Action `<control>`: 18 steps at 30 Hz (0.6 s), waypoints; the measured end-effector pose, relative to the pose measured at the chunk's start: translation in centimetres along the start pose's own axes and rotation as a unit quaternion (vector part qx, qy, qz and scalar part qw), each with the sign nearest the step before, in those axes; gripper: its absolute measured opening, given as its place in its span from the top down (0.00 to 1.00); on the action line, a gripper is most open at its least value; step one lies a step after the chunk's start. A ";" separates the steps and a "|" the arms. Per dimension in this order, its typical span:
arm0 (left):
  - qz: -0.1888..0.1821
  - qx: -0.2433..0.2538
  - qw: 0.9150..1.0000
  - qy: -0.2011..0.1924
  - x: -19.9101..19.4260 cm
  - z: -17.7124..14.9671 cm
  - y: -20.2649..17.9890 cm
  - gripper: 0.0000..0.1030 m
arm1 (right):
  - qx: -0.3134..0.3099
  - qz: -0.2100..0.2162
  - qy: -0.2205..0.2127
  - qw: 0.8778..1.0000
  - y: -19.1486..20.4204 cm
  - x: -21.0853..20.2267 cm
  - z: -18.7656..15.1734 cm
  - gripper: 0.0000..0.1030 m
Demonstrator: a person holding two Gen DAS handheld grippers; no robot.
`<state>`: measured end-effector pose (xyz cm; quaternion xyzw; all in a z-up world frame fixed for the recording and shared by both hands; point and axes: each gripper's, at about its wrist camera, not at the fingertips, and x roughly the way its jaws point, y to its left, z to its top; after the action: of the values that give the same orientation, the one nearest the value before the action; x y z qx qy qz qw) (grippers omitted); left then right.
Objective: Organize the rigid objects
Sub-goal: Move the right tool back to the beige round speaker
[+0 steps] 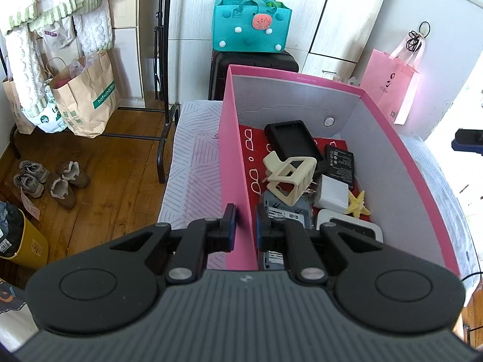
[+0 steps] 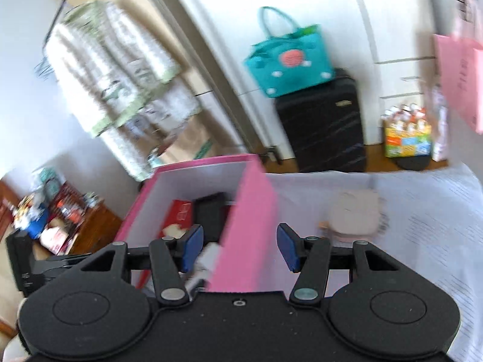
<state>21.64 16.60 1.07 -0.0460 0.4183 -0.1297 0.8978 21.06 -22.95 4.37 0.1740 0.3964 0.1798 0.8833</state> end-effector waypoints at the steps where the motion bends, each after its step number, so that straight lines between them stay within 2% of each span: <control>1: 0.000 0.000 1.000 0.000 0.0 0.0 0.0 0.90 | 0.003 -0.006 0.001 1.000 -0.8 0.1 -0.3 0.42; 6: -0.002 -0.005 1.000 0.000 -0.1 0.0 0.2 0.90 | 0.010 -0.059 -0.014 0.998 -4.3 1.5 -2.0 0.42; 10: -0.002 -0.008 1.000 0.001 -0.1 0.1 0.2 0.90 | -0.018 -0.101 -0.042 0.994 -5.9 2.9 -3.4 0.40; 14: 0.001 -0.007 1.000 0.004 0.0 0.2 0.0 0.90 | -0.019 -0.101 -0.069 0.992 -7.2 4.2 -3.9 0.38; 16: 0.002 -0.009 1.000 0.006 0.0 0.2 0.1 0.90 | -0.011 -0.093 -0.076 0.993 -7.7 4.8 -3.7 0.32; 18: 0.002 -0.012 1.000 0.007 0.0 0.3 0.1 0.90 | -0.011 -0.093 -0.085 0.992 -7.9 5.5 -3.5 0.31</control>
<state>21.91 16.66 1.21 -0.0553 0.4258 -0.1235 0.8947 23.21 -26.77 -4.87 0.1411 0.3321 0.0859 0.9287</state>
